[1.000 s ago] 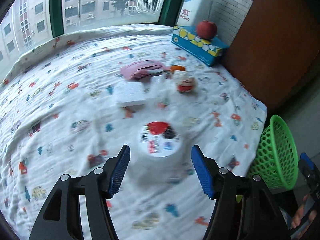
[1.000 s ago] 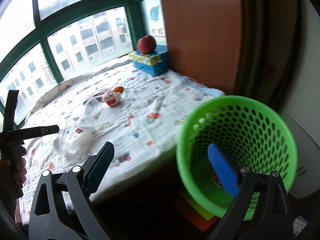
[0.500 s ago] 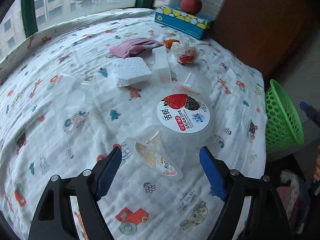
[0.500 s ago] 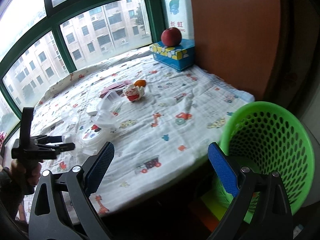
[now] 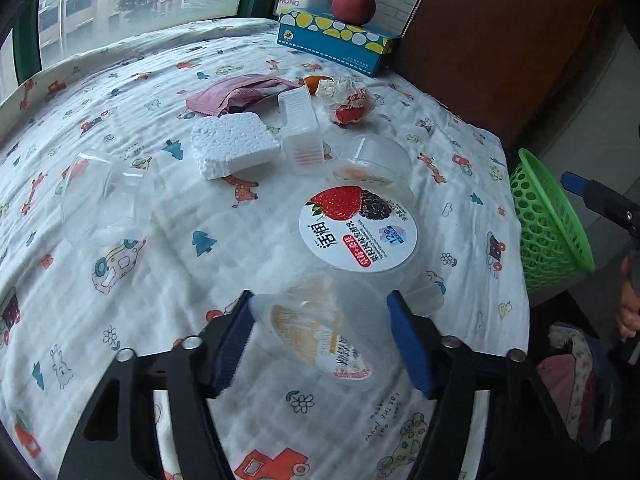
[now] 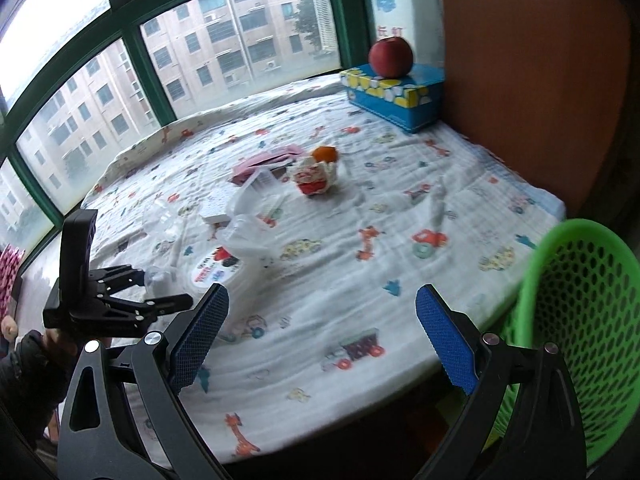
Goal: Collect trash
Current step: 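Grasp the clear plastic cup with the left tool while the right tool grasps a clear cup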
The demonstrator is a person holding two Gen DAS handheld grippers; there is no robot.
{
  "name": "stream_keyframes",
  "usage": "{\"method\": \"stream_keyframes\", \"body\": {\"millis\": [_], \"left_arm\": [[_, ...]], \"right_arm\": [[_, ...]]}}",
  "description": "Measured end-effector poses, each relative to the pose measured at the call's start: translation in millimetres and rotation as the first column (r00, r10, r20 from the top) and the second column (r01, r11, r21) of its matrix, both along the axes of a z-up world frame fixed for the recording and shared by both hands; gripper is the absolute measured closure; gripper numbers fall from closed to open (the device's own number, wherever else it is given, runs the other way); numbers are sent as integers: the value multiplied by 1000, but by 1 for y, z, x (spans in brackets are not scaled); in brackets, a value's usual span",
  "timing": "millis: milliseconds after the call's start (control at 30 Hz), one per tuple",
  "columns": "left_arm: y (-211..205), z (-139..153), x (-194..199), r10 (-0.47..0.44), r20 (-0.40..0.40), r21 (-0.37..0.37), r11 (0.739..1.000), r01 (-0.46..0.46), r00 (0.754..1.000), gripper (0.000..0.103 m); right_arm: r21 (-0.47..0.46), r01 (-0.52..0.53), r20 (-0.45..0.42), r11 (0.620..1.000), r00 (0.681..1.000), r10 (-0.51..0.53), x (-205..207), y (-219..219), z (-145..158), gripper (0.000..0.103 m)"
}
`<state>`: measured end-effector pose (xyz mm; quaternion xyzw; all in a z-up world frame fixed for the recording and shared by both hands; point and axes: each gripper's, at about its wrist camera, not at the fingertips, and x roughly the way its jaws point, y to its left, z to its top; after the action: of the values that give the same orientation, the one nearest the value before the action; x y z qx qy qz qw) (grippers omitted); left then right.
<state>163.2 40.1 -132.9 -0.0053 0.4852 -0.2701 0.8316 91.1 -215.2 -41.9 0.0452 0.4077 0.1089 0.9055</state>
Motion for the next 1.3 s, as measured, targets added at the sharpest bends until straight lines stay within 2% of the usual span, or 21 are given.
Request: {"method": "stream_keyframes", "body": {"millis": [167, 467, 700, 1067, 1167, 1233, 1300], "left_arm": [[8, 6, -8, 28, 18, 20, 999, -28, 999, 41], [23, 24, -20, 69, 22, 23, 997, -70, 997, 41], [29, 31, -24, 87, 36, 21, 996, -88, 996, 41], [36, 30, -24, 102, 28, 17, 995, -103, 994, 41], [37, 30, -23, 107, 25, 14, 994, -108, 994, 41], [37, 30, -24, 110, 24, 13, 994, -111, 994, 41], [37, 31, -24, 111, 26, 15, 994, -111, 993, 41]], "right_arm": [[37, -50, -27, 998, 998, 51, 21, 18, -7, 9], [163, -104, -93, 981, 988, 120, 69, 51, -32, 9], [141, -129, -137, 982, 979, 149, 96, 73, -54, 9], [151, -113, -191, 982, 971, 141, 118, 83, -82, 10], [150, -112, -200, 982, 970, 142, 122, 85, -87, 14], [159, -114, -207, 981, 967, 146, 123, 86, -89, 21], [164, -113, -206, 980, 968, 146, 123, 85, -89, 32]]}}
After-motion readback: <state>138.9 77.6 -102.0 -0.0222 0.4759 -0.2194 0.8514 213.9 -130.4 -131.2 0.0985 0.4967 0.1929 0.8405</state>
